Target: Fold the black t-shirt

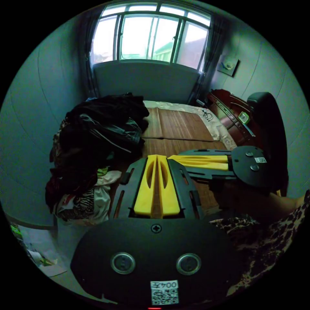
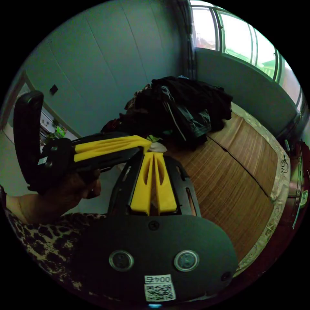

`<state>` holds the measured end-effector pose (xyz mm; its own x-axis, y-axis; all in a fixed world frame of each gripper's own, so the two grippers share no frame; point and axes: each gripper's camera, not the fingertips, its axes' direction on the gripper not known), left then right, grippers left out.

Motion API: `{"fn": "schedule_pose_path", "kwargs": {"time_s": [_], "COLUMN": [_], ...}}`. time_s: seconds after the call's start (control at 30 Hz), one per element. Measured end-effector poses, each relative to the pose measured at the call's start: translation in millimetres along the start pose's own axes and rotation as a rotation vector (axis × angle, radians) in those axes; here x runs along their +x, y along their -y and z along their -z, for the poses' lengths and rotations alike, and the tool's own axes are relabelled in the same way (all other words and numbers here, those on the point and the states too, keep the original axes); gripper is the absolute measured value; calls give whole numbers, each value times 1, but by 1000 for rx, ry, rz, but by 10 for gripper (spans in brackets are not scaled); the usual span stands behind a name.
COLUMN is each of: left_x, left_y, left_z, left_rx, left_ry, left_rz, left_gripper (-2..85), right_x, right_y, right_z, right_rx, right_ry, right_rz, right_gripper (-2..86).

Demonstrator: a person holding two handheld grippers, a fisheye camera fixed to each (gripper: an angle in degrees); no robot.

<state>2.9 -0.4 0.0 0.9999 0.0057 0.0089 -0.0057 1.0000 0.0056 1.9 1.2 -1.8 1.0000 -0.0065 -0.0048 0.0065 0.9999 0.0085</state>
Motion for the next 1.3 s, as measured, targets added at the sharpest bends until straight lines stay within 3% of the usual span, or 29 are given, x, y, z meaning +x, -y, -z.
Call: {"fn": "schedule_pose_path", "kwargs": {"time_s": [0.33,0.57,0.83,1.3], "left_x": [50,44,42,53], "left_y": [4,5,5,16], "left_z": [-10,-21,-50,-90], "left_rx": [8,45,-41,-132], "left_ry": [193,92,-8,-8], "left_rz": [-60,2,44,71], "left_gripper": [3,4,7,6], "right_x": [13,12,13,25], "right_y": [-3,-3,0,0], "right_z": [0,-4,-30,-64], "right_rx": [0,33,-73,-195], "right_ry": [0,-37,-85,-348], "right_rz": [3,-2,9,-89], "right_gripper": [-8,-8,-7,-7]}}
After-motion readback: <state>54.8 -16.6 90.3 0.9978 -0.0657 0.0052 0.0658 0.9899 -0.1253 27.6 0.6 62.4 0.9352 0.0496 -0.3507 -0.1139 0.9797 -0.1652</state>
